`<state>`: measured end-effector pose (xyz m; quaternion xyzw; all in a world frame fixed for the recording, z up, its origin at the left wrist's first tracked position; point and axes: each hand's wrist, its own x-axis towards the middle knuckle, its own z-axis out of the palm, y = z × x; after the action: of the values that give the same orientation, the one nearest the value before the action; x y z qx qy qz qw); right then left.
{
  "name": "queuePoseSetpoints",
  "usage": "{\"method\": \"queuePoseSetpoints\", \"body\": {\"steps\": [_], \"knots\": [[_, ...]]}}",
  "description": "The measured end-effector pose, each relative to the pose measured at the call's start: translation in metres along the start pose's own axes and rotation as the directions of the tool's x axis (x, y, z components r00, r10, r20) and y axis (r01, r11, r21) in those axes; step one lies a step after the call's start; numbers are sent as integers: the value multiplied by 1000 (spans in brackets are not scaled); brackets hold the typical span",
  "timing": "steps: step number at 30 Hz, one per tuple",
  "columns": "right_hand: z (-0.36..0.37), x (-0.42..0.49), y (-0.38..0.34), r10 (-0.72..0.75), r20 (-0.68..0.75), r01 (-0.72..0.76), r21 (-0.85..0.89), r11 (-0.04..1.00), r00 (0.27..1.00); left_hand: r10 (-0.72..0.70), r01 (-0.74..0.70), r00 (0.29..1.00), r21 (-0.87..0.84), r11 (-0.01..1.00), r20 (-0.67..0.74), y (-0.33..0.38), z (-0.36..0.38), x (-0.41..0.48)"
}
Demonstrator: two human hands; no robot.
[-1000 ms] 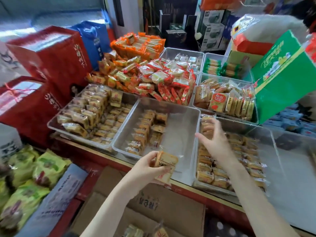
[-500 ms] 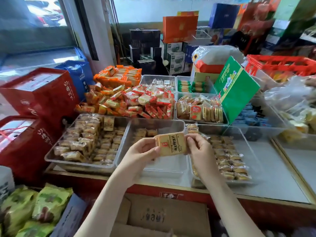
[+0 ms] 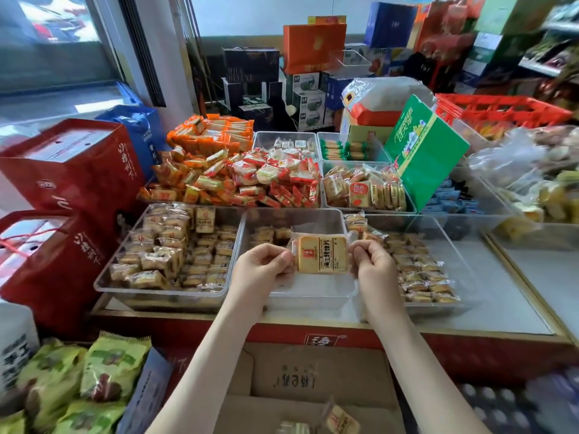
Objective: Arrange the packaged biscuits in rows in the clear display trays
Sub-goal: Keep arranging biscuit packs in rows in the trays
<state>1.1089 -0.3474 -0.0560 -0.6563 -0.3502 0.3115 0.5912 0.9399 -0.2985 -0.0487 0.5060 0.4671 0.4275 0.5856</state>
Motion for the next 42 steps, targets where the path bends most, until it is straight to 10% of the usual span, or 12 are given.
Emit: {"method": "queuePoseSetpoints", "body": {"steps": [10,13,16,18,22,26,32,36,42], "knots": [[-15,-6,-7,202,138,-235,304,923,970,-49,165,956,-390,906,290,-9,7,5],[-25,-1,-8,188,167,-236,344,909,968,-63,115,976,-242,963,210,-17,21,11],[-34,9,6,43,57,-44,6,999,997,-84,90,996,262,961,-32,-22,43,17],[-40,14,20,-154,-10,147,-234,961,988,-170,166,985,302,939,-15,-21,62,16],[-55,23,41,-498,201,537,-324,779,843,-300,359,900,-149,921,317,-22,103,11],[-77,37,57,-496,521,671,-220,708,694,-252,364,911,-352,862,326,-28,124,28],[-113,80,50,-150,350,193,-91,977,925,-237,406,852,-304,862,467,-45,154,48],[-126,112,60,117,472,-152,36,988,874,-253,430,836,-295,853,487,-63,168,64],[-129,142,87,137,501,-177,34,984,855,-272,354,884,-165,921,380,-90,176,88]]}}
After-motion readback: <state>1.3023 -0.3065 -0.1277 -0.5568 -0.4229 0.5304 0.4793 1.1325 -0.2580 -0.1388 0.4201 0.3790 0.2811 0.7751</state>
